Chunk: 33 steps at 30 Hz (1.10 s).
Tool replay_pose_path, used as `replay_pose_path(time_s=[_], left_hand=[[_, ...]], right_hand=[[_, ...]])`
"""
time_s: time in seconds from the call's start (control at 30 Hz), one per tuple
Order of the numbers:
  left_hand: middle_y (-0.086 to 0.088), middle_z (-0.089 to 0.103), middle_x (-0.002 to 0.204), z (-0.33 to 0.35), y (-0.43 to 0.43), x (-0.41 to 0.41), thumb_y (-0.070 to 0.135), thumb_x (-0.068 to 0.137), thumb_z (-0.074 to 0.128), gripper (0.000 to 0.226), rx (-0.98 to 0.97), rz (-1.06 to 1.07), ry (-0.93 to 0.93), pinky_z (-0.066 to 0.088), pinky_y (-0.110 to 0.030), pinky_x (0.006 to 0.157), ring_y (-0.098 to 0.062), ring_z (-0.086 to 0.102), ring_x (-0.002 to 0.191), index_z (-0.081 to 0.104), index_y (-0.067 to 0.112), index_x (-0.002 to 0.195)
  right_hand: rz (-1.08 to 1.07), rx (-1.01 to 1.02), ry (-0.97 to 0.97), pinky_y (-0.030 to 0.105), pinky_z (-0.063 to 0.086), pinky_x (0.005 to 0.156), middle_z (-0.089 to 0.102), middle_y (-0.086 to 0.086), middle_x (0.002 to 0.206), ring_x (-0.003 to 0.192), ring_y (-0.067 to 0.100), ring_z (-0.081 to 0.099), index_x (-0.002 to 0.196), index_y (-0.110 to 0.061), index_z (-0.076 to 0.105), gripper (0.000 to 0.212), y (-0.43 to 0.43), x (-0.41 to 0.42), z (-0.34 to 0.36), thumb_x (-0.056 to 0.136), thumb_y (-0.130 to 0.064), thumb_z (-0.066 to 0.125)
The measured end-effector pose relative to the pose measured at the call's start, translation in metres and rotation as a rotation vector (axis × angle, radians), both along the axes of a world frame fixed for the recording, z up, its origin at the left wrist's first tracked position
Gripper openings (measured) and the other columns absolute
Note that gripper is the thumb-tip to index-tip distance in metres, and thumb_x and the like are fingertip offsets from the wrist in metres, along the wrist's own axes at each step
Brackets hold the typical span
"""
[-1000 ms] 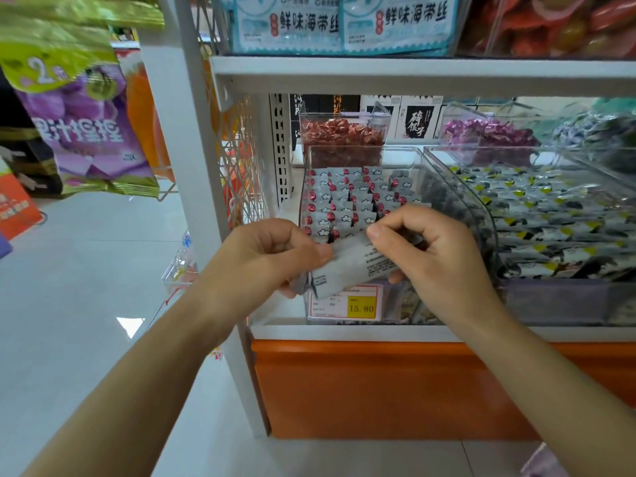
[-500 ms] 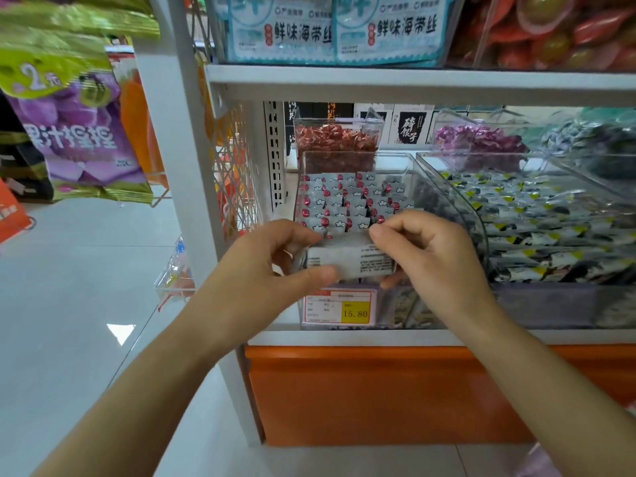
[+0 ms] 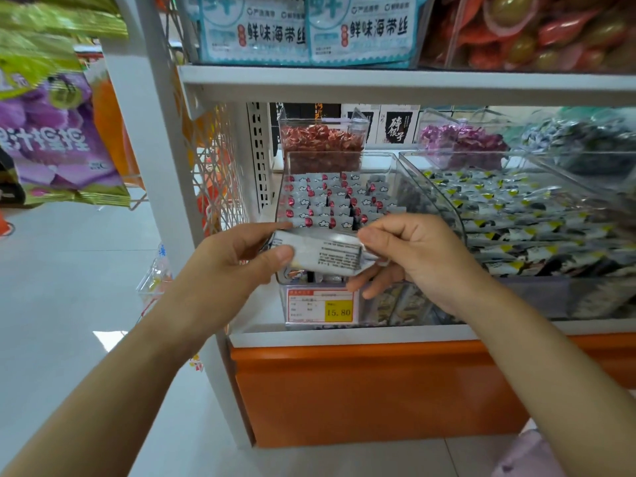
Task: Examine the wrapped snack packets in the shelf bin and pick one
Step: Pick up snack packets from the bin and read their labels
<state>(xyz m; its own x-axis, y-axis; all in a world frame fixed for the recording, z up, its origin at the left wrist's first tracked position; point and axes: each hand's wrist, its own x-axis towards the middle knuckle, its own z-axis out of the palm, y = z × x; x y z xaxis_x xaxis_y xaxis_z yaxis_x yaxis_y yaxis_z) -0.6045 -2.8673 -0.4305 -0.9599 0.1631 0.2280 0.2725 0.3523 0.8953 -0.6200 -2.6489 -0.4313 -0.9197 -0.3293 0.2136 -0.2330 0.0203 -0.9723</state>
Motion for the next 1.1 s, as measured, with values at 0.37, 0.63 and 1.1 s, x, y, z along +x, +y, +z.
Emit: replay_pose_path(time_s=[0.37, 0.63, 1.1], left_hand=[[0.013, 0.067, 0.067, -0.001, 0.010, 0.001, 0.037, 0.087, 0.054, 0.012, -0.028, 0.190, 0.221, 0.044, -0.008, 0.051, 0.004, 0.061, 0.062, 0.062, 0.039, 0.078], [0.000, 0.060, 0.107, -0.004, 0.001, -0.015, 0.030, 0.096, 0.041, 0.032, -0.223, 0.204, 0.230, 0.048, -0.042, 0.088, -0.020, 0.056, 0.099, 0.061, 0.023, 0.119], [0.006, 0.047, 0.113, -0.008, 0.002, -0.020, 0.015, 0.096, 0.045, 0.033, -0.269, 0.196, 0.255, 0.047, -0.032, 0.090, -0.005, 0.053, 0.092, 0.055, 0.022, 0.126]], right_hand=[[-0.203, -0.116, 0.220, 0.021, 0.055, 0.062, 0.072, -0.003, 0.082, 0.069, 0.012, 0.068, 0.099, -0.028, 0.065, 0.023, -0.016, -0.001, -0.008, 0.076, -0.025, 0.067], [-0.305, 0.121, 0.299, 0.022, 0.054, 0.056, 0.068, 0.001, 0.078, 0.062, 0.007, 0.063, 0.090, -0.017, 0.064, 0.005, -0.016, -0.013, -0.003, 0.088, -0.014, 0.060], [-0.269, 0.683, 0.541, 0.012, 0.033, 0.061, 0.052, -0.015, 0.076, 0.070, -0.001, 0.049, 0.085, -0.018, 0.064, 0.017, -0.059, -0.023, -0.007, 0.080, -0.032, 0.071]])
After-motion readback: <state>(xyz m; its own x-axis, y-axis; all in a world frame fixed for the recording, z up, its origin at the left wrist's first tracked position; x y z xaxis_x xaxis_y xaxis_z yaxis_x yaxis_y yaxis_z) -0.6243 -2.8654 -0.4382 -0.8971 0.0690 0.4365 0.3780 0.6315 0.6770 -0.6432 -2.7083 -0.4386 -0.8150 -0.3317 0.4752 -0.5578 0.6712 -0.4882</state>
